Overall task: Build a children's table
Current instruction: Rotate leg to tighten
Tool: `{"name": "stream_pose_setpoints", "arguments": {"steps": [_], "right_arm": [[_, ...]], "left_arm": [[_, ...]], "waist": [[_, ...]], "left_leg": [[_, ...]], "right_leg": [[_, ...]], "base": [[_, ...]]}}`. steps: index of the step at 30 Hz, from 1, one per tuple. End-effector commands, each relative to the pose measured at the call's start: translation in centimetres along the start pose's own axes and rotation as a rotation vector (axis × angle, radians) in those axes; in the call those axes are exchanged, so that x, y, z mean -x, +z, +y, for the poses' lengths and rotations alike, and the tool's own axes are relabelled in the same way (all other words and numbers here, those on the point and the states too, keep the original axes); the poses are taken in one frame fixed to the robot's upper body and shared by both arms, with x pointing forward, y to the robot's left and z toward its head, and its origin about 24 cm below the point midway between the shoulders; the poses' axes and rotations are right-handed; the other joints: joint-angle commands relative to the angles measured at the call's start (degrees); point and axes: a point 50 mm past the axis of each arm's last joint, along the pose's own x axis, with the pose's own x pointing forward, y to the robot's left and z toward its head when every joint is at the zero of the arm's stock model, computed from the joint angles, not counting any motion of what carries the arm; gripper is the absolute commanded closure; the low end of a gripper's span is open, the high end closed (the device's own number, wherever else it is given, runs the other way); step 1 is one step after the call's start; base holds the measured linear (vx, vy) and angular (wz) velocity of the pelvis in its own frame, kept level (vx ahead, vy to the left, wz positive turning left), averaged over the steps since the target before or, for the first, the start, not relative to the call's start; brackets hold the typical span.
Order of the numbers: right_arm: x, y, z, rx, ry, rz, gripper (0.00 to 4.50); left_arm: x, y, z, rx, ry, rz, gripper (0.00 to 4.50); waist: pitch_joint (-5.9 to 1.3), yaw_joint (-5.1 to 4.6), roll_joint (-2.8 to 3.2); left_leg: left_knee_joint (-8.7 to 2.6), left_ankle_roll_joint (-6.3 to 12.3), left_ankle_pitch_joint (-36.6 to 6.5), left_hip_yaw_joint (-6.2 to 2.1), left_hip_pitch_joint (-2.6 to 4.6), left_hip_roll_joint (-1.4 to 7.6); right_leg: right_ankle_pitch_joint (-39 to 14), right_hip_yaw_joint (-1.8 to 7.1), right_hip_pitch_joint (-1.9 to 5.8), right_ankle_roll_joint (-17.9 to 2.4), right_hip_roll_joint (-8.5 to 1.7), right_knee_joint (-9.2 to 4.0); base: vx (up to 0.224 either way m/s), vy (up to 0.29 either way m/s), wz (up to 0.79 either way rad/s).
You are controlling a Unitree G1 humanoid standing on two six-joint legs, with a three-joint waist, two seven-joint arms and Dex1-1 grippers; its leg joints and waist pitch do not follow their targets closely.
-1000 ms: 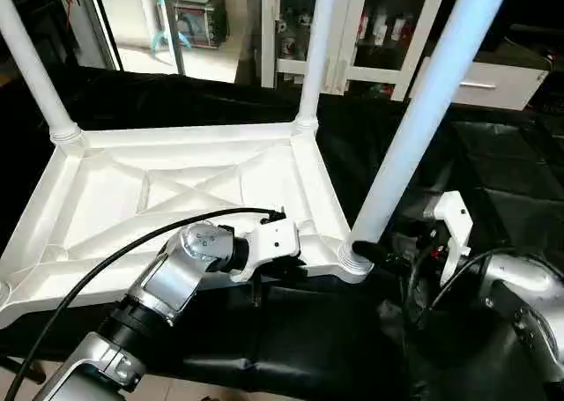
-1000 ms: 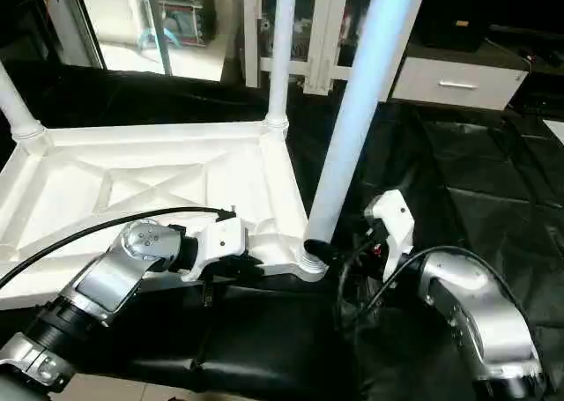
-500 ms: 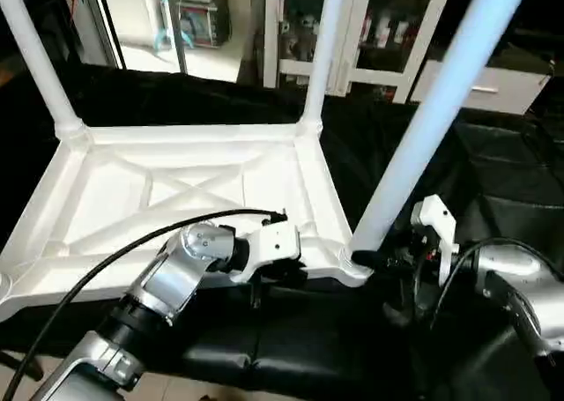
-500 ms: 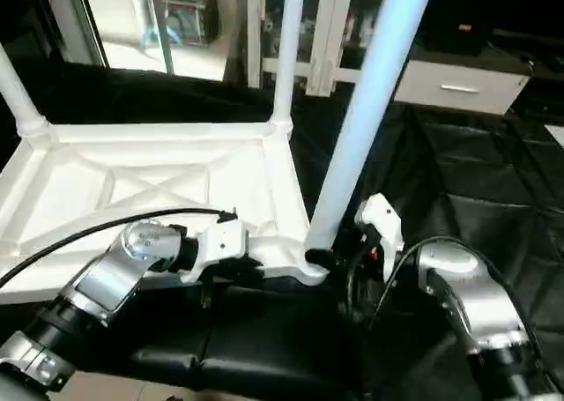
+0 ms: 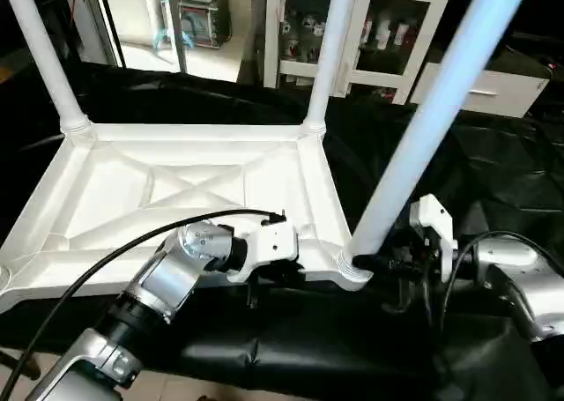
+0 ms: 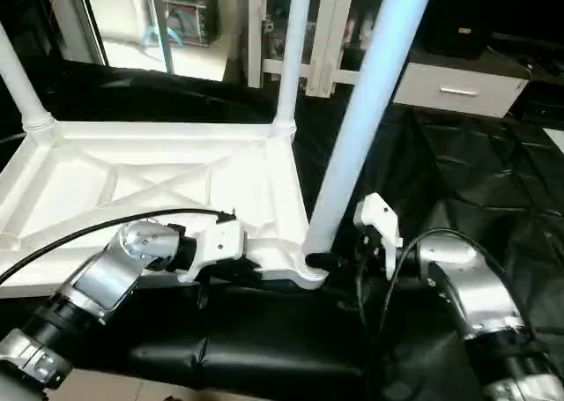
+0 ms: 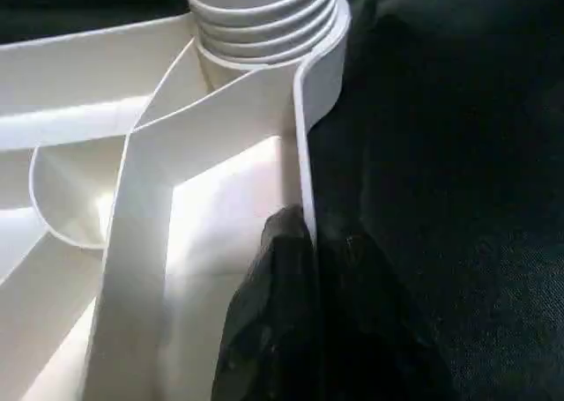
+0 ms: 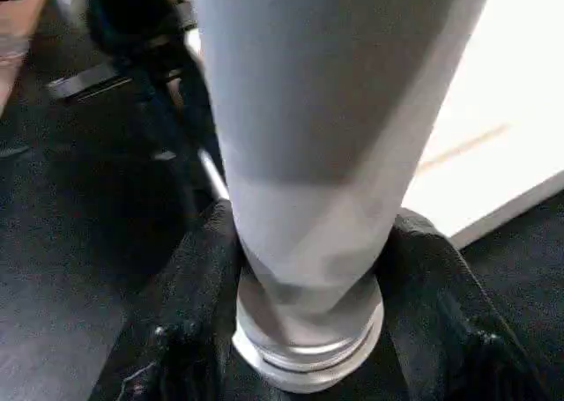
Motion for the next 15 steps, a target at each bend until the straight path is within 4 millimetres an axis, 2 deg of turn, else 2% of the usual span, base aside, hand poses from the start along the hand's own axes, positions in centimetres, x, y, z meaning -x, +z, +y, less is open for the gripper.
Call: {"name": "stream_pose_setpoints", "arguments": {"steps": [1,2,3,4,6,7,8,9,10,11,12,13,14,15], "right_arm": [[0.3,-1.5,-1.3,-0.016,-0.186,0.093,2.60],[0.3,-1.8,-1.7,-0.036,-0.261,0.107,2.60],[-0.1,-2.5,-2.6,-0.162,-0.472,0.094,2.60],[-0.1,-2.5,-2.6,-0.162,-0.472,0.094,2.61],[-1.4,-3.3,-2.5,-0.284,-0.673,0.087,2.61],[-1.7,-3.4,-2.5,-0.296,-0.700,0.088,2.61],[-1.9,-3.5,-2.5,-0.311,-0.735,0.090,2.61],[-2.3,-3.7,-2.7,-0.334,-0.877,0.097,2.61],[-2.5,-3.8,-2.7,-0.342,-0.950,0.098,2.61],[-2.7,-3.7,-2.8,-0.347,-1.043,0.087,2.61],[-4.0,-3.1,-2.6,-0.315,-1.087,0.078,2.61],[-4.3,-2.9,-2.6,-0.312,-1.084,0.074,2.61],[-5.0,-2.6,-2.5,-0.303,-1.072,0.067,2.61],[-5.4,-2.4,-2.3,-0.302,-1.054,0.065,2.61]], "left_arm": [[-0.6,0.1,0.0,0.026,-0.004,0.011,4.50],[-0.7,0.2,0.2,0.044,0.016,0.008,4.50],[-1.5,0.8,1.1,0.105,0.117,0.003,4.50],[-1.5,0.8,1.1,0.105,0.117,0.003,4.50],[-2.9,2.1,2.7,0.235,0.274,-0.012,4.50],[-3.1,2.2,2.8,0.250,0.290,-0.010,4.50],[-3.3,2.4,3.0,0.264,0.308,-0.006,4.50],[-3.8,2.8,3.5,0.268,0.353,0.014,4.50],[-4.1,3.0,3.7,0.266,0.373,0.024,4.50],[-4.5,3.3,3.9,0.257,0.391,0.037,4.50],[-5.2,4.0,4.2,0.244,0.420,0.038,4.50],[-5.3,4.1,4.2,0.242,0.423,0.037,4.50],[-5.5,4.4,4.3,0.238,0.432,0.034,4.50],[-5.6,4.5,4.4,0.235,0.437,0.030,4.50]], "waist": [[-2.52,-0.20,-0.37],[-2.51,-0.38,-0.36],[-2.53,-0.69,-0.38],[-2.32,-1.11,-0.28],[-2.50,-1.62,-0.40],[-2.52,-1.78,-0.26],[-2.57,-1.76,-0.24],[-2.62,-1.80,-0.43],[-2.72,-1.84,-0.07],[-2.72,-1.95,-0.19],[-2.99,-1.76,0.09],[-2.96,-1.79,0.11],[-3.00,-1.61,0.23],[-3.03,-1.62,0.09]], "left_leg": [[-4.42,1.88,-13.56,-1.13,0.17,3.08],[-4.52,1.34,-14.30,-1.28,0.13,3.10],[-4.69,0.64,-15.33,-1.51,0.04,3.17],[-4.71,-0.13,-17.22,-1.48,0.33,2.96],[-4.72,-1.20,-19.07,-1.84,0.33,2.95],[-4.63,-1.63,-19.46,-1.71,0.53,2.83],[-4.60,-1.78,-19.54,-1.85,0.52,2.78],[-4.74,-1.61,-19.22,-1.95,0.20,2.72],[-4.73,-1.70,-18.84,-1.85,0.27,2.66],[-4.76,-1.86,-18.73,-1.82,0.25,2.62],[-4.76,-1.92,-18.41,-1.88,0.44,2.59],[-4.67,-1.83,-18.07,-1.61,0.39,2.50],[-4.71,-1.44,-17.50,-1.67,0.29,2.54],[-4.69,-1.13,-17.16,-1.57,0.20,2.58]], "right_leg": [[-21.51,2.10,1.91,-11.11,-3.95,-4.60],[-22.72,2.06,2.03,-10.66,-3.97,-4.66],[-23.86,2.00,2.12,-9.92,-3.92,-4.73],[-25.60,1.95,1.54,-9.36,-3.64,-5.18],[-27.30,1.77,1.73,-8.38,-3.78,-5.25],[-27.39,1.89,1.29,-8.14,-3.74,-5.51],[-27.37,1.79,1.35,-8.05,-3.75,-5.46],[-27.09,1.78,1.59,-7.63,-3.78,-5.55],[-25.82,1.91,1.27,-7.67,-3.78,-5.64],[-25.43,1.90,1.20,-7.51,-3.69,-5.71],[-23.67,1.91,1.34,-7.71,-3.70,-5.43],[-21.74,2.02,1.18,-7.98,-3.62,-5.51],[-19.63,2.02,1.49,-8.49,-3.62,-5.24],[-18.38,2.04,1.62,-8.77,-3.58,-5.13]], "base": [[0.000,0.000,0.00],[0.000,0.000,0.00],[0.000,0.000,0.00],[0.000,0.000,0.00],[0.000,0.000,0.00],[0.000,0.000,0.00],[0.000,0.000,0.00],[0.000,0.000,0.00],[0.000,0.000,0.00],[0.000,0.000,0.00],[0.000,0.000,0.00],[0.000,0.000,0.00],[0.000,0.000,0.00],[0.000,0.000,0.00]]}}
